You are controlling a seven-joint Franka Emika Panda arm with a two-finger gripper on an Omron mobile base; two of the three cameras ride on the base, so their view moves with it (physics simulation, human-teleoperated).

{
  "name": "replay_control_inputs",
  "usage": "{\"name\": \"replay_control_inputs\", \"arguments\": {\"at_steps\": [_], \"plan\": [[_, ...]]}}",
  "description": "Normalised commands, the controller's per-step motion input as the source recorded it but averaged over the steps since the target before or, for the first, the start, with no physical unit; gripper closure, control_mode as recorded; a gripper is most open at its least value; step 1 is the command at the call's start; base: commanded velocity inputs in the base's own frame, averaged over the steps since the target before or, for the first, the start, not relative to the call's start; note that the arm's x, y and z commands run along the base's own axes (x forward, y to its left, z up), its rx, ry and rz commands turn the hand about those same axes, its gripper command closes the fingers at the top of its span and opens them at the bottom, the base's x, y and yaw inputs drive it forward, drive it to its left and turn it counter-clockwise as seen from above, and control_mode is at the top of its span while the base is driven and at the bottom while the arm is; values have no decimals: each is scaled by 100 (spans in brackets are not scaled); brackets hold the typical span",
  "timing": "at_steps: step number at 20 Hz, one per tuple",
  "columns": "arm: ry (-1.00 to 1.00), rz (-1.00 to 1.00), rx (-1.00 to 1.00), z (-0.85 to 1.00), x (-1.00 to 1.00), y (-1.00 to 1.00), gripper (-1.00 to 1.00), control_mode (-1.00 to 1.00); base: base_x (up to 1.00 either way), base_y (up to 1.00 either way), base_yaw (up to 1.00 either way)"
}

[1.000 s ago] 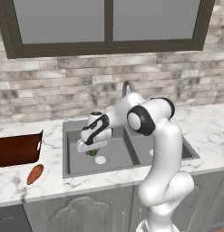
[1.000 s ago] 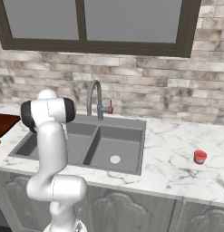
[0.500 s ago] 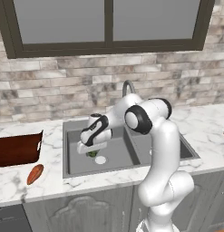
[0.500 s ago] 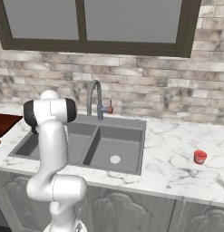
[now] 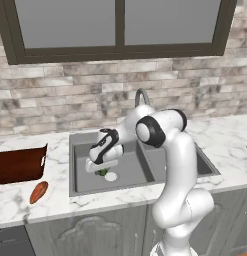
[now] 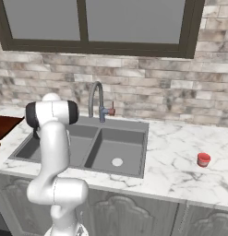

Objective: Pick up all produce items and place them in the sink. Turn on the sink faucet to wash them. Then turn the sink off and put them in the tray.

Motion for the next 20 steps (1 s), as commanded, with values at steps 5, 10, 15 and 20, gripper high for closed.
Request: {"name": "replay_control_inputs", "arguments": {"at_steps": [5,10,15,20], "plan": [[0,0,0,-19,0,0,100,-100,0,0,0],[0,0,0,-15,0,2,-100,-100,0,0,0],[-2,0,0,0,0,4,-100,-100,0,0,0],[-6,0,0,18,-8,13,-100,-100,0,0,0]]}}
